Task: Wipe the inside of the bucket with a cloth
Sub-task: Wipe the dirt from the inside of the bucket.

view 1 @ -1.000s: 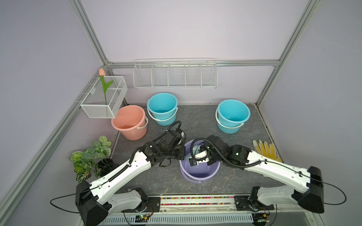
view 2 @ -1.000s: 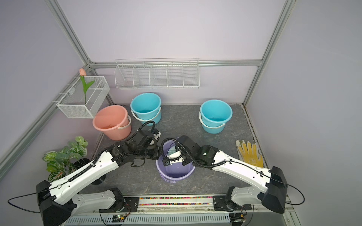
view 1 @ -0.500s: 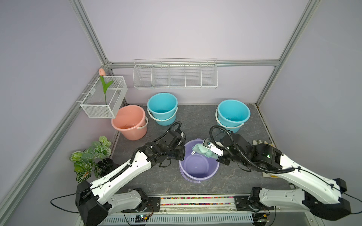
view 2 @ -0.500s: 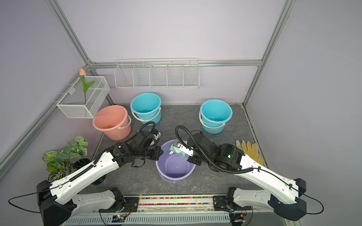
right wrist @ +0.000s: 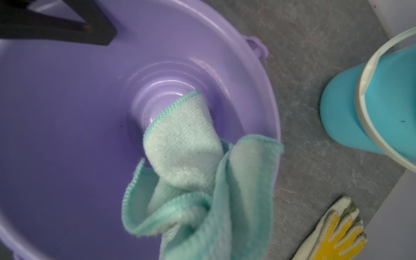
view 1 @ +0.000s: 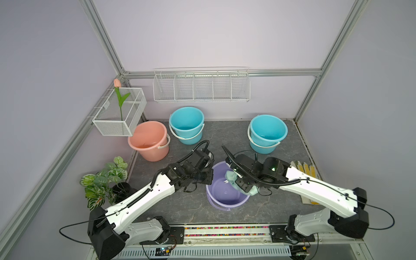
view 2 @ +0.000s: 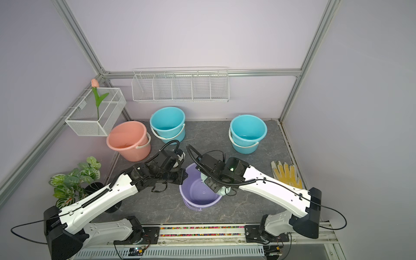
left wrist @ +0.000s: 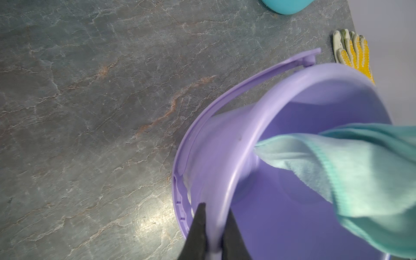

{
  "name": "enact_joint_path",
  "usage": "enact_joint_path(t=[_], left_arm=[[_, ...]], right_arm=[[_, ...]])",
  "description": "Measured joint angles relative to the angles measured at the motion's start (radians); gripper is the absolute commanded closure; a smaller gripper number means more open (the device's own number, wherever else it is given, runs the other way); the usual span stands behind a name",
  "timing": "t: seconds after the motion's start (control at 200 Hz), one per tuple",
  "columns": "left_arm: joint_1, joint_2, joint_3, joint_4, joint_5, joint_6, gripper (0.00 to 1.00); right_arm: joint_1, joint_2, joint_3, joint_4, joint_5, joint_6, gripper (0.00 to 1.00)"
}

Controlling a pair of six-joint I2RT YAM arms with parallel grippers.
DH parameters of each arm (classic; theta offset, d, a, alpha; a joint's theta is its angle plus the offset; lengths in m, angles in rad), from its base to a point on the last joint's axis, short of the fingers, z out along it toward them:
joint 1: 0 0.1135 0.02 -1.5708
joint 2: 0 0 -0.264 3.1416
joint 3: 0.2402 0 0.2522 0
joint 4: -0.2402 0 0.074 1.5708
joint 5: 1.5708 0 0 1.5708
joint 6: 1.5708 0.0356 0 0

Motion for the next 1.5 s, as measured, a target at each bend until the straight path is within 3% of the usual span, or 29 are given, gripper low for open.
enact_joint_path(t=[0.98, 1.245, 1.5], left_arm=[[0.012, 0.003, -0.018, -0.002, -0.024, -0.019, 1.00], [0.011, 0.003, -0.019, 0.010, -0.015, -0.021, 1.00], [0.000, -0.011, -0.029, 0.035, -0.004, -0.020, 1.00]], right_arm=[[-0.009, 0.330, -0.278, 0.452, -0.121, 0.135, 0.93], [-0.009, 0.277, -0.258, 0.406, -0.122, 0.173, 0.93], [-0.009, 0.040, -0.180, 0.256, -0.125, 0.218, 0.93]])
